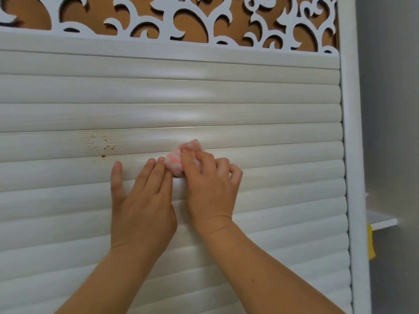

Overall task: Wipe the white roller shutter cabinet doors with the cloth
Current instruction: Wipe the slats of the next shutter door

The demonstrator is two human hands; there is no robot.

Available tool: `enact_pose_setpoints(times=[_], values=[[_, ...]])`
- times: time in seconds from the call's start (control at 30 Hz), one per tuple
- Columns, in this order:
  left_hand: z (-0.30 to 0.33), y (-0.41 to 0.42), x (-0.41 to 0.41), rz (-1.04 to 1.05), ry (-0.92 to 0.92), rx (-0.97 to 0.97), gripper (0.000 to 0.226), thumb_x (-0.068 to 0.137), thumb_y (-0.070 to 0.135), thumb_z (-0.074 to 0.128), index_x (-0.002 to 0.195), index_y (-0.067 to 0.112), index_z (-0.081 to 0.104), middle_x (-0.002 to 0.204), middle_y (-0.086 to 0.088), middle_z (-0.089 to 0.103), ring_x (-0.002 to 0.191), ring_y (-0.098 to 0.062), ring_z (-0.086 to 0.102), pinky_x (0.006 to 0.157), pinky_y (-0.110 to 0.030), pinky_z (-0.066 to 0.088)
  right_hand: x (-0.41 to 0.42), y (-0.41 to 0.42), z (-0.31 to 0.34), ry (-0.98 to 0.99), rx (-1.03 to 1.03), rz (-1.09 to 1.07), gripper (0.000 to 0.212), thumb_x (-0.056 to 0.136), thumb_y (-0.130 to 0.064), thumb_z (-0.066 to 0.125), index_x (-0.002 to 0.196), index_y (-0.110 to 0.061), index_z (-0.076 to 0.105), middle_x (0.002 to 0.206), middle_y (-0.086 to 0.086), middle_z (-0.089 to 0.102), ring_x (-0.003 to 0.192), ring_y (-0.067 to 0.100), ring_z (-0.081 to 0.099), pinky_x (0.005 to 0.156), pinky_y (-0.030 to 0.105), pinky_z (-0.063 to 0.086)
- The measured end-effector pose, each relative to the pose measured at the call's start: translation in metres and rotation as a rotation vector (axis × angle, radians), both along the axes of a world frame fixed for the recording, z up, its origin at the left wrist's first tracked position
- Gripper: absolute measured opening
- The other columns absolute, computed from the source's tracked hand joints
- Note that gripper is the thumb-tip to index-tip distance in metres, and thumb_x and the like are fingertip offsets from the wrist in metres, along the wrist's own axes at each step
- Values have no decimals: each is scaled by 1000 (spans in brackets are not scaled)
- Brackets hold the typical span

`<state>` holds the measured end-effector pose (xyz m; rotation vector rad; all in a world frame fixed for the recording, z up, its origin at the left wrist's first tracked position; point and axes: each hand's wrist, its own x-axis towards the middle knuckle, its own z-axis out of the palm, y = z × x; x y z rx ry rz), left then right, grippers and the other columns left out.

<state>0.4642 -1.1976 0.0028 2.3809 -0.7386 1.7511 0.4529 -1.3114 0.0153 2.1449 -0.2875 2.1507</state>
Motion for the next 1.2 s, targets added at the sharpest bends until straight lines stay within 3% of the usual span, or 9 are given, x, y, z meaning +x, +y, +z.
enact_pose_setpoints(times=[0.13, 0.3, 0.47, 0.6, 0.77, 0.9, 1.03, 1.13, 1.2], values=[[1, 3, 1, 12, -33, 19, 51, 72, 7, 40, 118, 0, 61, 129, -13, 57, 118, -26, 56, 110, -57, 2, -15, -30, 4, -21, -137, -41, 37, 78, -18, 47, 105, -25, 72, 98, -3, 70, 66, 25, 57, 74, 34, 26], [0, 3, 0, 18, -6, 10, 56, 74, 8, 30, 120, -2, 60, 128, -14, 57, 117, -27, 57, 110, -56, 0, -38, -92, 0, 42, 86, -149, 37, 80, -26, 44, 108, -30, 69, 95, -2, 68, 75, 27, 59, 73, 32, 21], [0, 2, 0, 10, 15, -3, 58, 71, 12, 30, 119, -1, 61, 127, -14, 58, 117, -27, 57, 110, -54, 1, -39, -110, 2, 75, 402, -121, 31, 92, -17, 50, 118, -28, 61, 131, -6, 55, 115, 20, 47, 85, 31, 15], [-1, 1, -1, 6, 33, -13, 60, 70, 13, 30, 119, -1, 61, 128, -13, 58, 117, -26, 57, 110, -54, 2, -24, -71, 4, 38, 263, -83, 29, 80, -13, 52, 104, -19, 68, 114, -3, 66, 95, 19, 61, 79, 30, 20], [-2, 0, -2, 4, 39, -17, 61, 71, 15, 28, 120, -1, 60, 130, -12, 56, 119, -26, 55, 109, -58, 3, -16, -39, 7, 102, -63, 173, 40, 77, -20, 42, 104, -18, 71, 105, -2, 70, 86, 20, 56, 76, 31, 28], [-10, 0, -7, -12, 66, -58, 62, 70, 15, 28, 121, 3, 59, 135, -12, 52, 124, -25, 50, 108, -56, 6, -34, -66, 24, -35, 150, 511, 42, 85, -8, 48, 124, -14, 61, 102, 6, 69, 90, 33, 60, 81, 36, 43], [-24, 10, -11, -17, 76, -80, 59, 69, 14, 27, 115, 4, 64, 125, -11, 58, 116, -26, 55, 109, -52, 6, -31, -81, 38, -179, 415, 472, 40, 92, -7, 40, 123, -23, 60, 120, -1, 61, 112, 23, 48, 98, 27, 32], [-32, 19, -9, 0, 82, -27, 59, 69, 14, 28, 114, 3, 65, 121, -11, 61, 112, -25, 60, 108, -55, 8, -15, -51, 36, -88, 345, 484, 34, 95, -25, 33, 102, -25, 65, 120, -6, 61, 104, 14, 43, 96, 31, 33], [-35, 24, -6, 11, 72, 17, 59, 69, 13, 29, 114, 2, 65, 124, -12, 61, 114, -25, 59, 107, -59, 10, -5, -26, 25, 25, 163, 405, 35, 91, -24, 37, 111, -22, 66, 129, -1, 59, 103, 20, 44, 90, 31, 31]])
